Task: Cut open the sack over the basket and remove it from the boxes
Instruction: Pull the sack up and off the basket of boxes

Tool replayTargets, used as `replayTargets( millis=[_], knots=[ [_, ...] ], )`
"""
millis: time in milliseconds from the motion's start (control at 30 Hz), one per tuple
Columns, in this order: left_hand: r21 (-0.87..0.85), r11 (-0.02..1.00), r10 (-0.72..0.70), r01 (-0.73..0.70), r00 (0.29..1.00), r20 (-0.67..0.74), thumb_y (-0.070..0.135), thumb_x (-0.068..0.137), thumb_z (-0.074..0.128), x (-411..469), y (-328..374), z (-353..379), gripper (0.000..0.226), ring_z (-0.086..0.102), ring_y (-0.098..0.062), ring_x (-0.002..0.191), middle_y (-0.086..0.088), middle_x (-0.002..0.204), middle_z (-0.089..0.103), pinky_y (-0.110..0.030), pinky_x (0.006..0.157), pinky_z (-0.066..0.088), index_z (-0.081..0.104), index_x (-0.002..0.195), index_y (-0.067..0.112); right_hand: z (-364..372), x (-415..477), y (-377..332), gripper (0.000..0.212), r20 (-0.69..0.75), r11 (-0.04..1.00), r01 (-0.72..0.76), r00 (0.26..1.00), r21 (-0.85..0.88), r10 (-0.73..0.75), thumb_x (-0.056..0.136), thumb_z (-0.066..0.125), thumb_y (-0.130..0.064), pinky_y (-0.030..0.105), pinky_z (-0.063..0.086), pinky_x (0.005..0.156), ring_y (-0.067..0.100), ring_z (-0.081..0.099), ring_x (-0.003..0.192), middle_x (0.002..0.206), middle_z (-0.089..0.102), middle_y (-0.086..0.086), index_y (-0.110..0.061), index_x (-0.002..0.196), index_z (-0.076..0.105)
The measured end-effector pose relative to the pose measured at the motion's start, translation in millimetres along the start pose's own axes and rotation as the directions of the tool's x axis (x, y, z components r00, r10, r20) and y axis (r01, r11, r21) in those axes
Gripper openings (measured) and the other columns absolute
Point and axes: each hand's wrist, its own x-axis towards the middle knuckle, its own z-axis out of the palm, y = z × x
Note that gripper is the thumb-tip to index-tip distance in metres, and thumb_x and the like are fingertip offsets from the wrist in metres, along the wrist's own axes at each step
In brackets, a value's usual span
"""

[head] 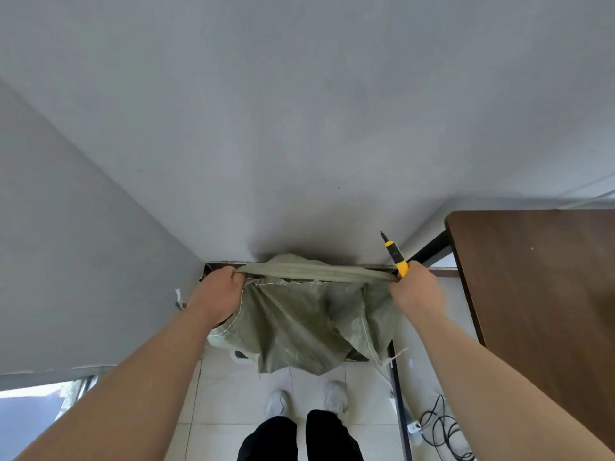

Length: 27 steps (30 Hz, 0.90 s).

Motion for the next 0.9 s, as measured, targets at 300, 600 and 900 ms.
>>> replayTargets(
  millis=[300,600,900],
  knots=[
    [-0.214,0.961,-0.186,0.172,0.981,-0.045,0.026,0.093,0.040,-9,10,0,0.031,0.054,-0.030,0.064,-0.011,0.067,0.055,-0.034,0.061,0.038,0.054,0.074,0.005,-25,16,-8,0.016,0.024,0.965,0.173,0.983,0.195,-0.181,0.083,0.050,0.003,0.034,0.041,0.064,0.029,0.052,0.076,0.074,0.052,0.003,-0.012,0.087,0.052],
    [-0.133,0.988,-0.089,0.078,0.993,-0.082,0.016,0.084,0.063,-30,23,-6,0.015,0.060,-0.031,0.082,-0.013,0.088,0.065,-0.032,0.070,0.044,0.064,0.090,0.002,-47,30,-16,0.016,-0.115,0.950,0.238,0.969,0.202,-0.218,0.085,0.049,0.004,0.040,0.046,0.068,0.032,0.055,0.082,0.089,0.061,0.013,-0.009,0.092,0.056],
    [-0.084,0.995,-0.054,0.049,0.997,-0.052,0.007,0.092,0.053,-30,24,-15,0.009,0.051,-0.024,0.086,-0.011,0.096,0.060,-0.029,0.073,0.035,0.056,0.097,0.000,-51,34,-14,0.011,-0.044,0.953,0.276,0.961,0.123,-0.273,0.084,0.049,0.001,0.033,0.037,0.060,0.032,0.053,0.075,0.084,0.060,0.013,-0.008,0.088,0.056]
  ],
)
